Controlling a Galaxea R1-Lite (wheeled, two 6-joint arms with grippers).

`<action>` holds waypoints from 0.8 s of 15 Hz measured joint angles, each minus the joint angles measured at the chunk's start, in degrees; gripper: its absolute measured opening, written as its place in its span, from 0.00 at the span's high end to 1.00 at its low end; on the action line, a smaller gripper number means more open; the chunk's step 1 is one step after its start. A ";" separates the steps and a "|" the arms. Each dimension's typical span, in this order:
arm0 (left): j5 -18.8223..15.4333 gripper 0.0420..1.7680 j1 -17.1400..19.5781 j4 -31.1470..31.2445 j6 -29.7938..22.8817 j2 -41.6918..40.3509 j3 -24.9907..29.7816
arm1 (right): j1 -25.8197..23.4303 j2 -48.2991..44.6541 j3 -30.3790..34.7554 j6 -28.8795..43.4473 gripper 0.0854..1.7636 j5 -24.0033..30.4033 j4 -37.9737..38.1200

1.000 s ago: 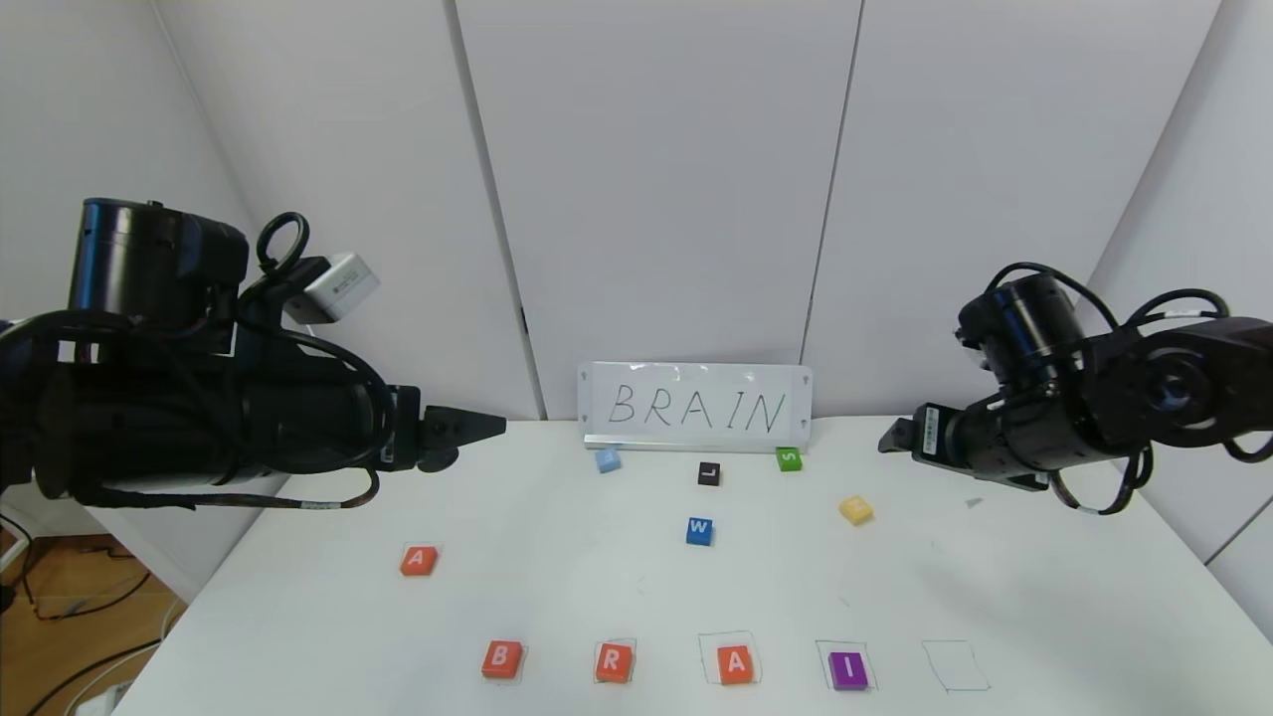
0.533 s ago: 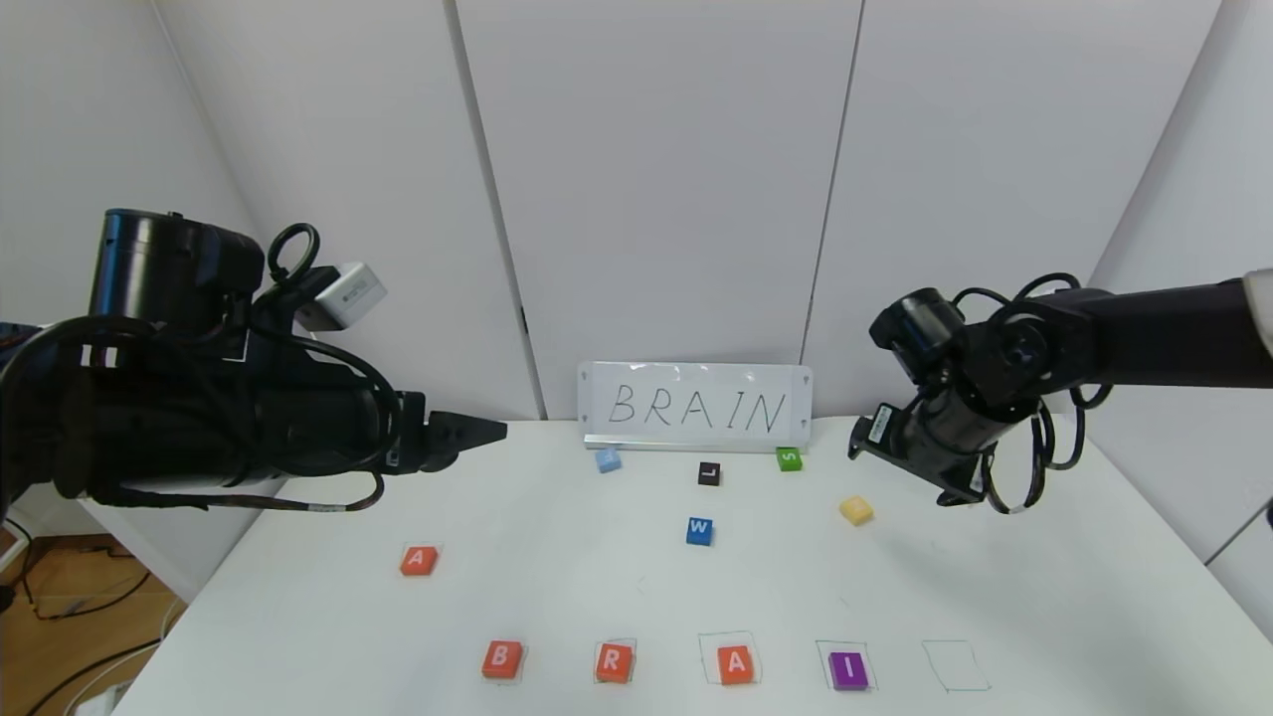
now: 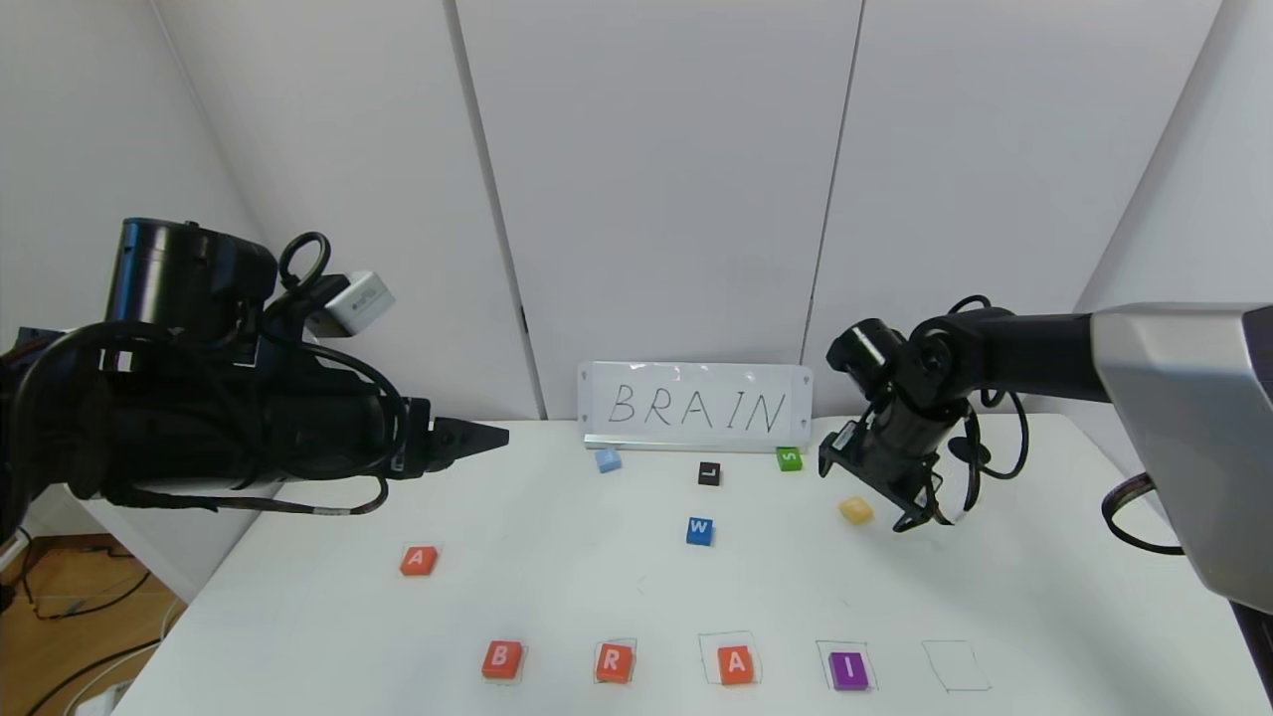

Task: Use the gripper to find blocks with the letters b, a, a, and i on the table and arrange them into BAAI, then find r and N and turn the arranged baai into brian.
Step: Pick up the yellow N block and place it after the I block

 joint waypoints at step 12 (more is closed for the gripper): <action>0.04 0.03 0.00 -0.05 0.51 1.76 0.09 | -2.15 4.21 -0.33 1.26 0.03 -0.50 -0.82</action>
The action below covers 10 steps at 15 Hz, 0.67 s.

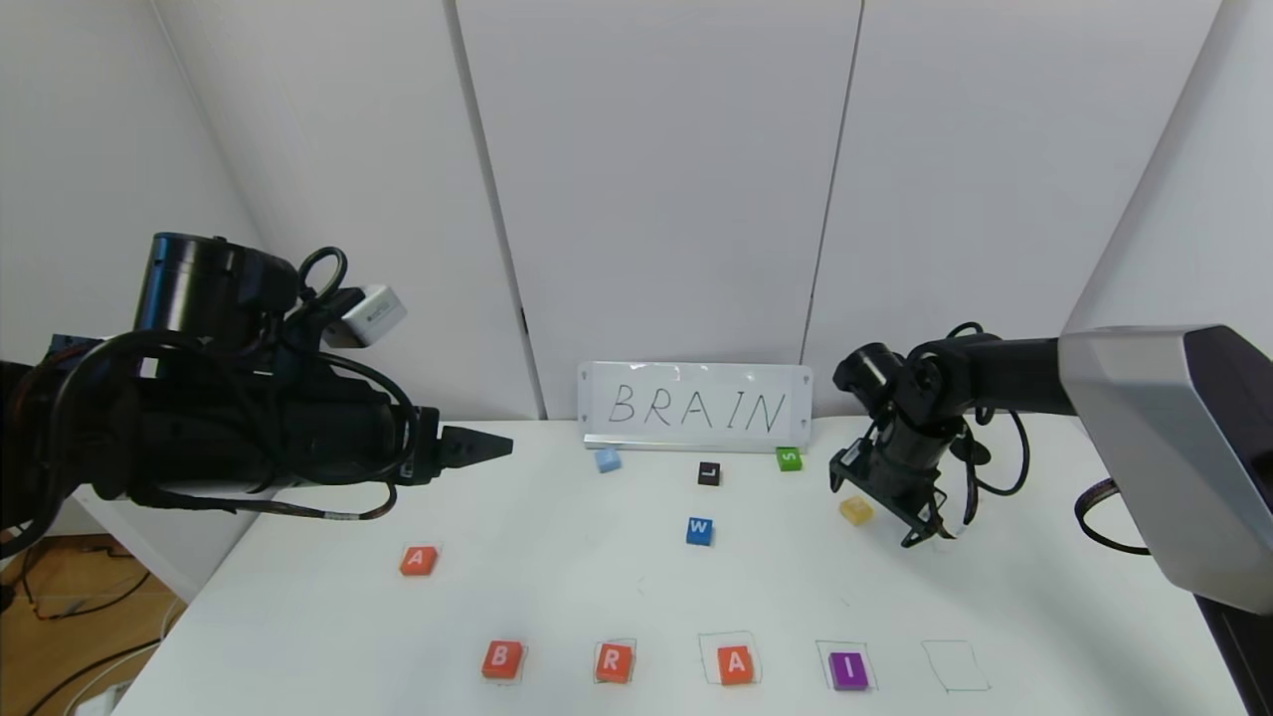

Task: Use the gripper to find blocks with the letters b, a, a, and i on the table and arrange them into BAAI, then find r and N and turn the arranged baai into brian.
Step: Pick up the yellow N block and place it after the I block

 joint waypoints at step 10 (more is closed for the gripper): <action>0.00 0.03 -0.02 -0.02 0.28 1.63 0.06 | -0.26 2.49 -0.17 -0.41 0.03 -3.91 -2.41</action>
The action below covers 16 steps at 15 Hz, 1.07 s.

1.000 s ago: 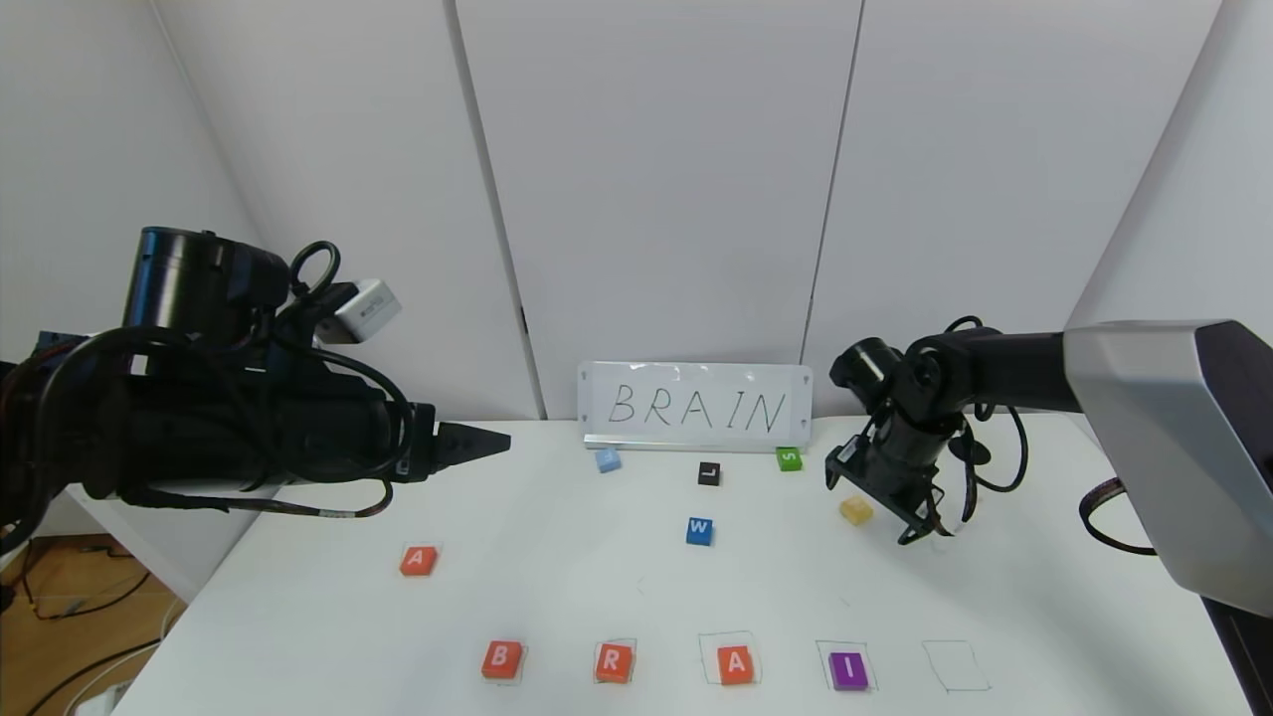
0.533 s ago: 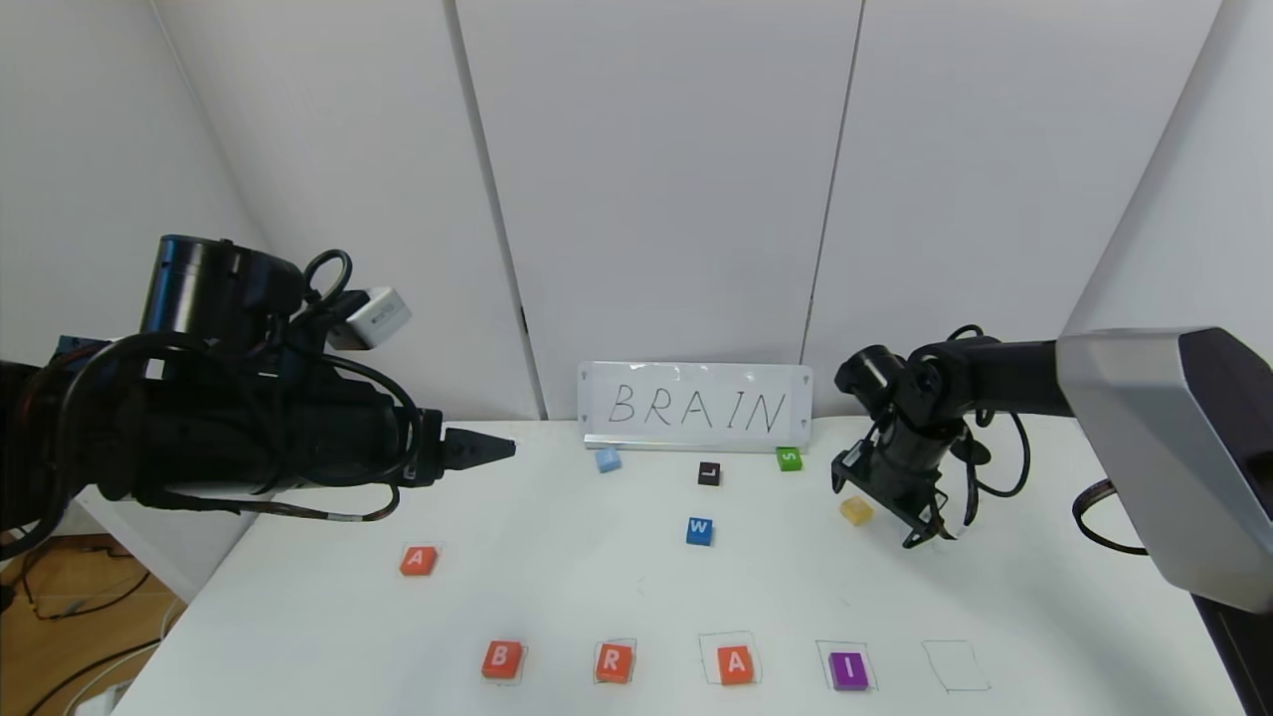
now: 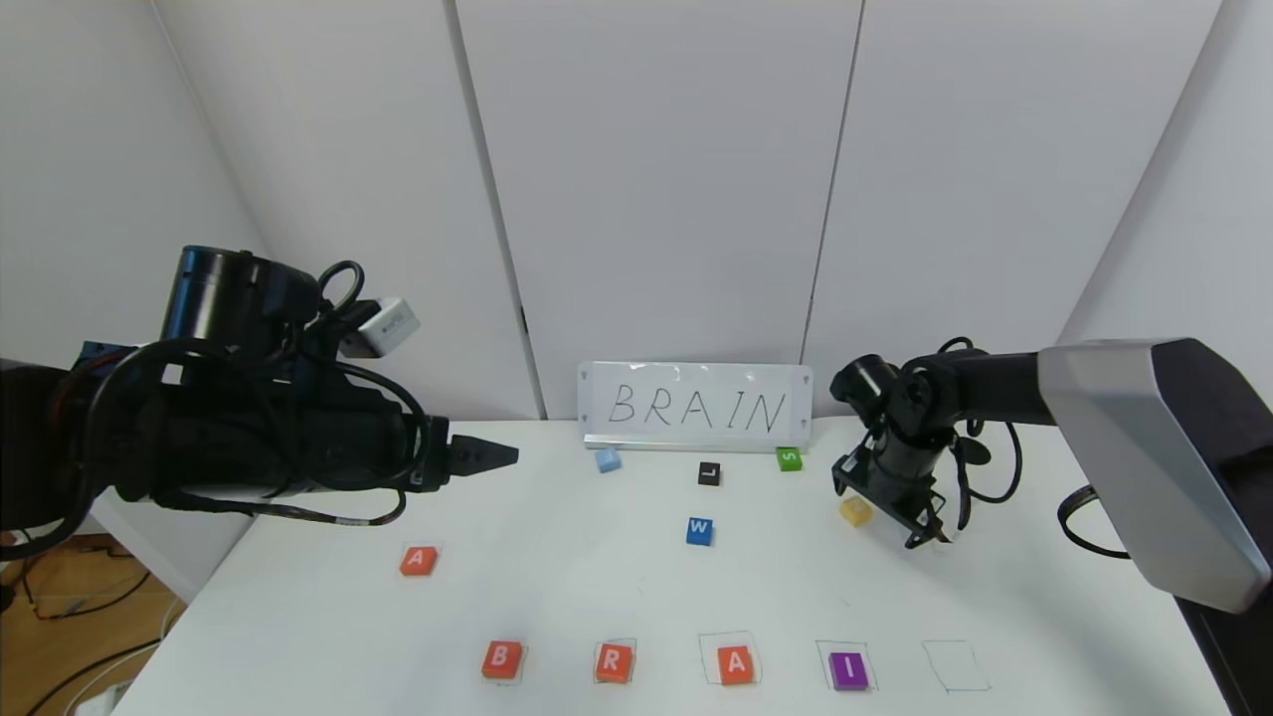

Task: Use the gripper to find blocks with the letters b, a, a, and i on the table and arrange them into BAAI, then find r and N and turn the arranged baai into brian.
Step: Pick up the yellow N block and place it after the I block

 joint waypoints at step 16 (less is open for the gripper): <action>0.00 0.03 0.02 0.02 0.10 0.96 -0.06 | 0.48 1.46 0.00 -0.24 0.03 -2.05 -0.51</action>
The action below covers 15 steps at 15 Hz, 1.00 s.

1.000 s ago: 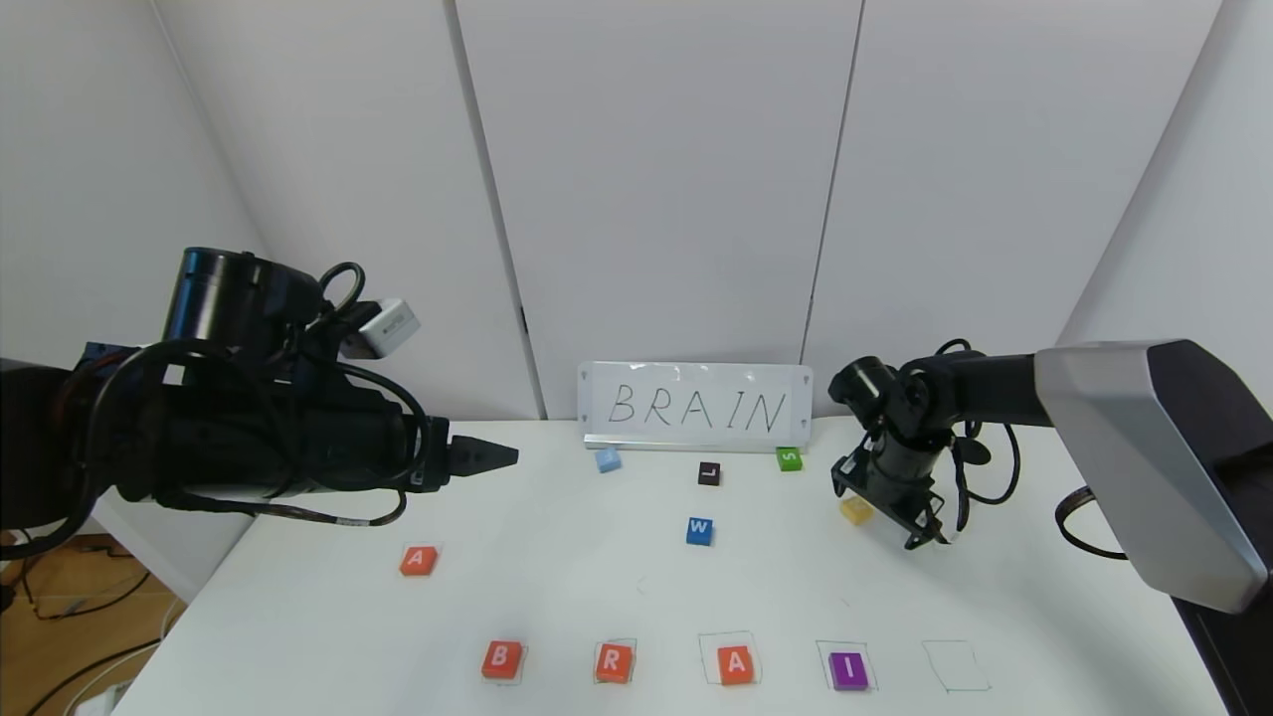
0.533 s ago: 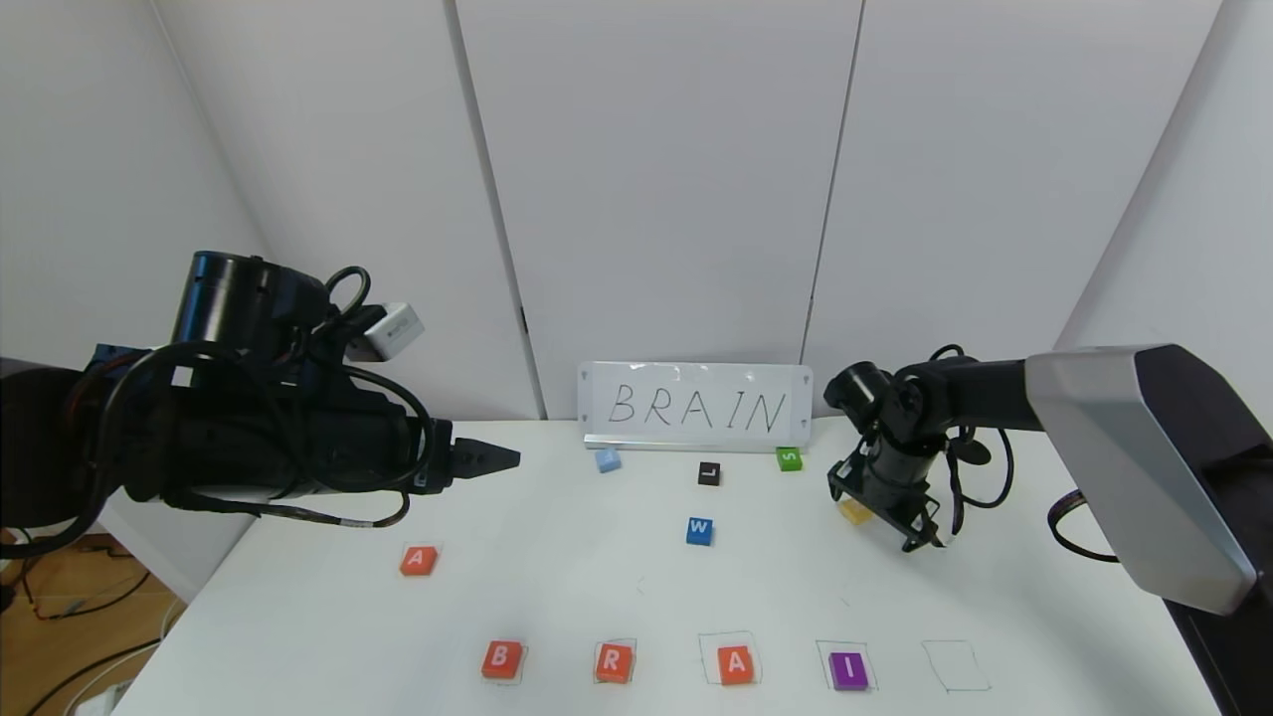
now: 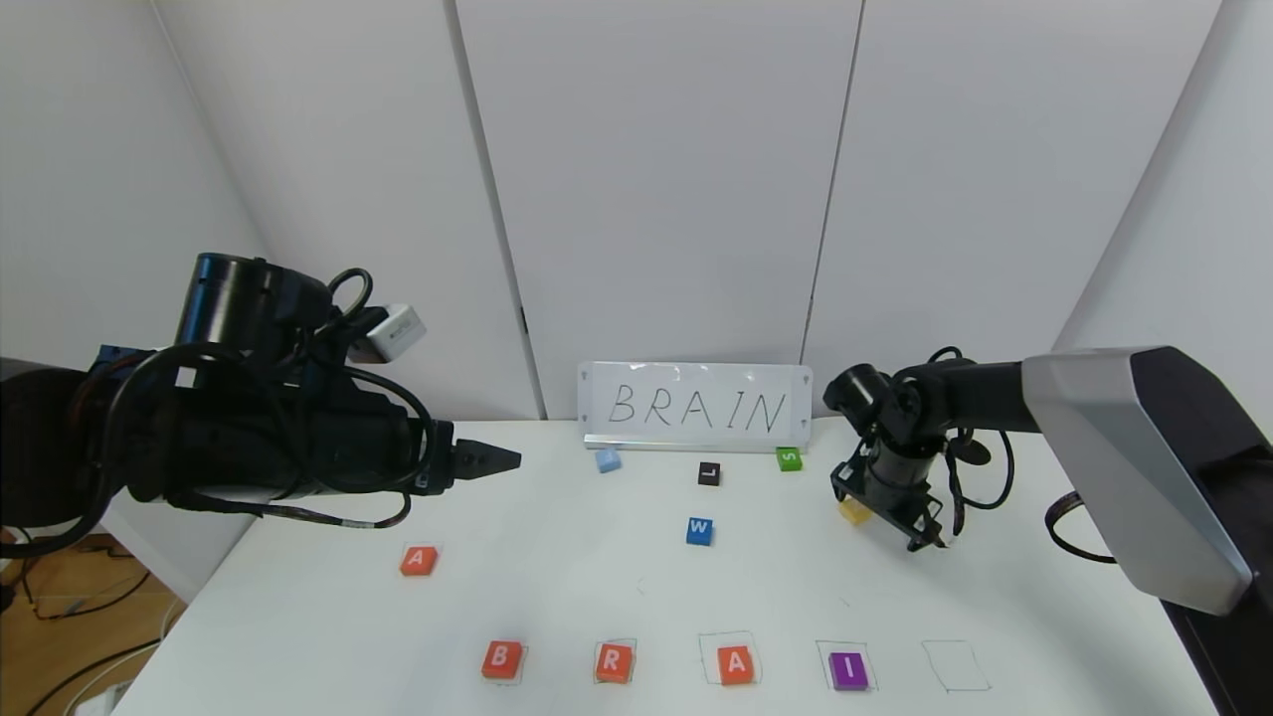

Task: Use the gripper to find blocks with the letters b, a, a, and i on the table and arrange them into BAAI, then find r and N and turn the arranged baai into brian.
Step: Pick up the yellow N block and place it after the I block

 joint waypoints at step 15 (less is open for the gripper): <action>0.02 0.03 0.06 -0.02 0.00 0.02 0.00 | 0.57 0.13 0.00 0.41 0.03 -1.40 -0.50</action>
